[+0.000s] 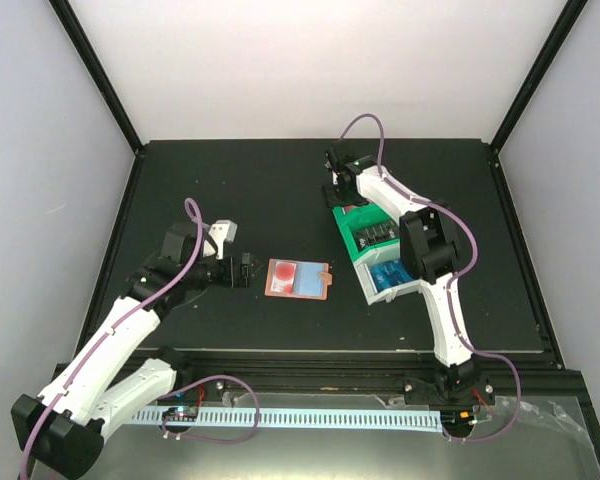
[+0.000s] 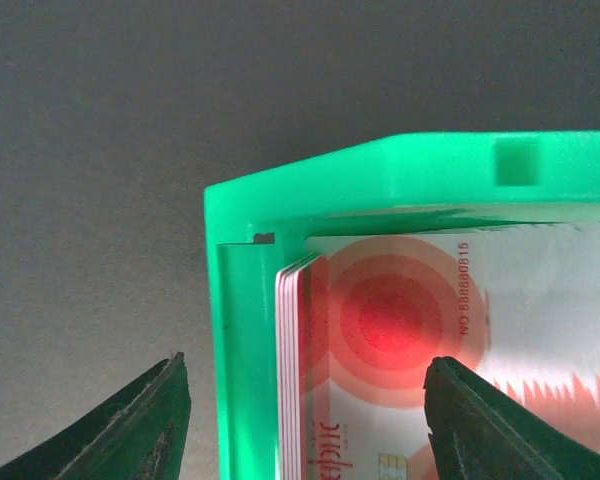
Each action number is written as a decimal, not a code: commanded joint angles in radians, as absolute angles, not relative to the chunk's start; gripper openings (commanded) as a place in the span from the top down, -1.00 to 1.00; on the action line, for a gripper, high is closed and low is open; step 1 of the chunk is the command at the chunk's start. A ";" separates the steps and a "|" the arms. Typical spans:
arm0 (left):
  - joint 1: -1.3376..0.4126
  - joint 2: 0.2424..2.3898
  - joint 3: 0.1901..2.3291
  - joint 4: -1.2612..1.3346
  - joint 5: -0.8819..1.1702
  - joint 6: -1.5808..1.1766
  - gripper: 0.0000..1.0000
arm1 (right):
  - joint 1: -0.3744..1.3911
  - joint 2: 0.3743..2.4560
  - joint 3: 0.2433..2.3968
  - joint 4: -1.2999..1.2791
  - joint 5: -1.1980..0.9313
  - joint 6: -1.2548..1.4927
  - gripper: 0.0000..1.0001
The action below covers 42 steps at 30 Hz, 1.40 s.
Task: Put the credit cards into the card holder
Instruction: Pick up the credit card from the storage box.
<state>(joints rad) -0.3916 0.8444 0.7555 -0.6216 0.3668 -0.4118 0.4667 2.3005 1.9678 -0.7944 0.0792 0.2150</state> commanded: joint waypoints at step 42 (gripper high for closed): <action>-0.375 0.845 0.759 -0.631 0.311 -0.386 -0.98 | 0.468 2.249 1.967 -0.806 -0.028 0.256 0.31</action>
<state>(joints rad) -0.3851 0.8459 0.7525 -0.6243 0.3176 -0.4000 0.4660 2.2807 1.9774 -0.8268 -0.0303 0.2493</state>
